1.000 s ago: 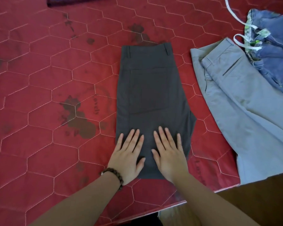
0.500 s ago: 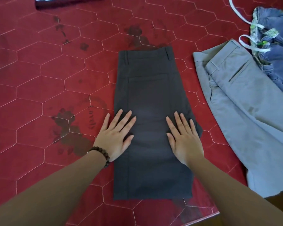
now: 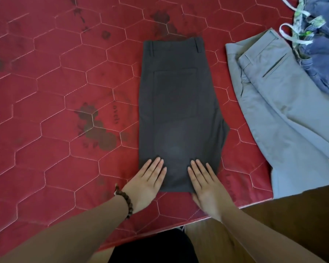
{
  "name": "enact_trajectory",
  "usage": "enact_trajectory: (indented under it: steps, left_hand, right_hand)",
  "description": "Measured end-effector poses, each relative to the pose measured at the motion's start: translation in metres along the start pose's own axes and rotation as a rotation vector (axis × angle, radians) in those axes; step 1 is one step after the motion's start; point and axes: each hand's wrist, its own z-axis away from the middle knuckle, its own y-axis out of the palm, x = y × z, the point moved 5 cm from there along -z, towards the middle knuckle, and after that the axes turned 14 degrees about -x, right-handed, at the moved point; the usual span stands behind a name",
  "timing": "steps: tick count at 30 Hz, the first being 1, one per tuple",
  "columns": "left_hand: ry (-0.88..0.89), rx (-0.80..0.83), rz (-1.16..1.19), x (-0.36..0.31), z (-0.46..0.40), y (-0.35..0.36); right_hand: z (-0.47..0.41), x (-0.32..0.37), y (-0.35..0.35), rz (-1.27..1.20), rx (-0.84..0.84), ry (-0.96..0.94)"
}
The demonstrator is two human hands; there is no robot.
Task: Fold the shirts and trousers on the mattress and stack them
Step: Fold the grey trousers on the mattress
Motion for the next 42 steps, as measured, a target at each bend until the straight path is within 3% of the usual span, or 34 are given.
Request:
enact_trajectory:
  steps: [4, 7, 11, 13, 18, 21, 26, 29, 33, 36, 38, 42]
  left_hand:
    - [-0.060, 0.045, -0.029, -0.007, -0.005, 0.004]
    - [-0.121, 0.075, 0.019, -0.006, -0.009, -0.003]
    - [-0.179, 0.093, 0.112, 0.002, -0.009, -0.034]
    - [-0.237, 0.054, 0.210, 0.006, -0.004, -0.062]
    - [-0.507, -0.418, 0.551, 0.022, 0.006, -0.178]
    - [-0.628, -0.678, 0.674, 0.036, -0.002, -0.265]
    - [-0.699, -0.920, 0.914, 0.054, 0.002, -0.402]
    - [-0.674, -1.004, 1.061, 0.052, 0.016, -0.466]
    - [-0.605, -0.970, 1.341, 0.055, 0.016, -0.510]
    - [-0.626, -0.853, 1.504, 0.067, 0.004, -0.506]
    - [-0.692, -0.780, 1.476, 0.080, -0.010, -0.483]
    - [-0.821, -0.610, 1.086, 0.113, -0.050, -0.402]
  right_hand:
    - [-0.001, 0.004, 0.000, 0.048, -0.053, -0.019]
    - [-0.004, 0.005, -0.006, 0.009, -0.083, 0.088]
    - [-0.005, -0.007, -0.012, -0.236, 0.119, 0.264]
    - [-0.004, -0.016, -0.035, -0.379, 0.095, 0.349]
    - [-0.016, -0.054, -0.159, -0.660, -0.322, 0.561]
    - [-0.038, -0.077, -0.247, -0.798, -0.477, 0.621]
    - [-0.043, -0.094, -0.391, -1.097, -0.700, 0.565]
    - [-0.034, -0.101, -0.457, -1.139, -0.751, 0.506]
    - [-0.037, -0.116, -0.515, -1.281, -0.744, 0.419]
    - [-0.059, -0.128, -0.514, -1.386, -0.529, 0.458]
    - [-0.078, -0.140, -0.485, -1.345, -0.392, 0.542]
    - [-0.121, -0.153, -0.393, -1.058, -0.318, 0.688]
